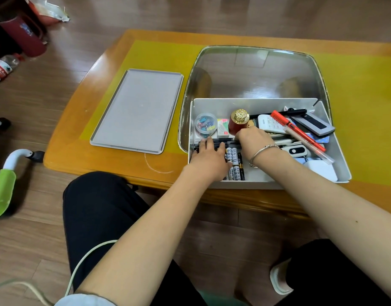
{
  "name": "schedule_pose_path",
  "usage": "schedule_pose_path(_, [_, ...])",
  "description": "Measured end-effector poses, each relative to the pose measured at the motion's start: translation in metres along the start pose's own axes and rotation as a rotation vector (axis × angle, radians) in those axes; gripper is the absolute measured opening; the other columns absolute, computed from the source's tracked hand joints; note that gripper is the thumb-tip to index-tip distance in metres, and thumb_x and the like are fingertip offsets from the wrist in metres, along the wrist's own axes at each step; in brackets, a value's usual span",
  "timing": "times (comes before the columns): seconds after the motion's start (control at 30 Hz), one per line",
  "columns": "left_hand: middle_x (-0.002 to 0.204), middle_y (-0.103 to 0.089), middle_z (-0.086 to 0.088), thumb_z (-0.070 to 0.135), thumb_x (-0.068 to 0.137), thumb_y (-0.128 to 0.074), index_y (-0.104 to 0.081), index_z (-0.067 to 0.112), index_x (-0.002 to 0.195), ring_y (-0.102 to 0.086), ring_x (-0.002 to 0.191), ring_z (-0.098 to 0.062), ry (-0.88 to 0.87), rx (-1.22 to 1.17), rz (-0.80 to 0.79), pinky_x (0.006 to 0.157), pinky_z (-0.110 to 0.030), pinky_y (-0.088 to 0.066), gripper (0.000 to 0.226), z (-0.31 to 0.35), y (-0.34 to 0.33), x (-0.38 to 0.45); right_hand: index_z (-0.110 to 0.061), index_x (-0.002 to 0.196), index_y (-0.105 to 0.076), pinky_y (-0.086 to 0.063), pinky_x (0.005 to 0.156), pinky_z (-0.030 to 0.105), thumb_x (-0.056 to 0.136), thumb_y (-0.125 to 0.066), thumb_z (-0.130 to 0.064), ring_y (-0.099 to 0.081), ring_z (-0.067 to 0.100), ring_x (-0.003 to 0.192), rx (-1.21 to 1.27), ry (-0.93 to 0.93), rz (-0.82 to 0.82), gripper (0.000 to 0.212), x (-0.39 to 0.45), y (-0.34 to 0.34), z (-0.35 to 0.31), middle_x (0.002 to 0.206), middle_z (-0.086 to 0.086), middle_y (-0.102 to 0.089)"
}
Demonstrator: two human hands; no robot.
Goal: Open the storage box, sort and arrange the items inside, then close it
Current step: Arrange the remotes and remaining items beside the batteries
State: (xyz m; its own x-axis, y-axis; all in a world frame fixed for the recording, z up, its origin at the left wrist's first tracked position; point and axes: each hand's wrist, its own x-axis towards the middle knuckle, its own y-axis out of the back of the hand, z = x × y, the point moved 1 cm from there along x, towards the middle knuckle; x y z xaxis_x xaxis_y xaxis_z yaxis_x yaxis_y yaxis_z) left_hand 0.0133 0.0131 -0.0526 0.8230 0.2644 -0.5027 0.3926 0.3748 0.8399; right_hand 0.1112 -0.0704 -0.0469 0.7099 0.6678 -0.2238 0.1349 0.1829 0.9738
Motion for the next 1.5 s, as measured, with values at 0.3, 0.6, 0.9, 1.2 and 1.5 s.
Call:
schedule_pose_path(0.3, [0.158,0.016,-0.017,0.053,0.086,-0.062,0.007,0.018,0.153,0.011,0.145,-0.039,-0.025,0.114,-0.064,0.114,-0.053,-0.015,0.102,0.0,0.002,0.003,-0.012,0.104,-0.066,-0.051,0.079,0.036,0.084,-0.056,-0.008,-0.061,0.032,0.091,0.27,-0.003,-0.005,0.023,-0.015,0.004,0.018,0.104,0.013,-0.067])
schedule_pose_path(0.6, [0.159,0.015,-0.014,0.029,0.09,-0.065,0.009,0.018,0.152,0.007,0.145,-0.04,-0.038,0.218,-0.076,0.11,-0.054,-0.026,0.097,-0.003,0.007,0.001,-0.005,0.142,-0.029,-0.059,0.069,0.045,0.08,-0.072,-0.009,-0.071,0.028,0.069,0.667,-0.158,-0.49,0.074,-0.023,-0.009,0.016,0.075,0.015,-0.069])
schedule_pose_path(0.9, [0.159,0.012,-0.015,0.041,0.089,-0.064,0.007,0.017,0.153,0.006,0.145,-0.038,-0.065,0.22,-0.06,0.112,-0.053,-0.023,0.098,-0.004,0.006,0.002,-0.011,0.146,-0.022,-0.057,0.08,0.044,0.081,-0.07,-0.01,-0.07,0.027,0.082,0.574,-0.009,-0.523,0.081,-0.03,-0.001,0.021,0.096,0.012,-0.07])
schedule_pose_path(1.2, [0.16,-0.001,-0.01,0.054,0.084,-0.062,-0.001,0.026,0.153,-0.001,0.146,-0.034,-0.218,0.225,-0.004,0.112,-0.058,-0.02,0.096,0.021,0.008,0.011,-0.014,0.106,-0.066,-0.048,0.074,0.025,0.084,-0.064,-0.014,-0.062,0.019,0.074,0.507,-0.098,0.011,0.023,-0.046,0.026,0.062,0.083,0.005,-0.069])
schedule_pose_path(1.5, [0.159,-0.005,-0.011,0.057,0.086,-0.059,-0.004,0.026,0.153,-0.009,0.144,-0.037,-0.199,0.309,0.002,0.109,-0.059,-0.021,0.092,0.028,0.0,0.017,-0.025,0.081,-0.069,-0.041,0.062,0.027,0.08,-0.067,-0.049,-0.06,0.028,0.084,0.27,-0.339,0.325,0.023,-0.066,0.03,0.112,0.088,0.003,-0.065])
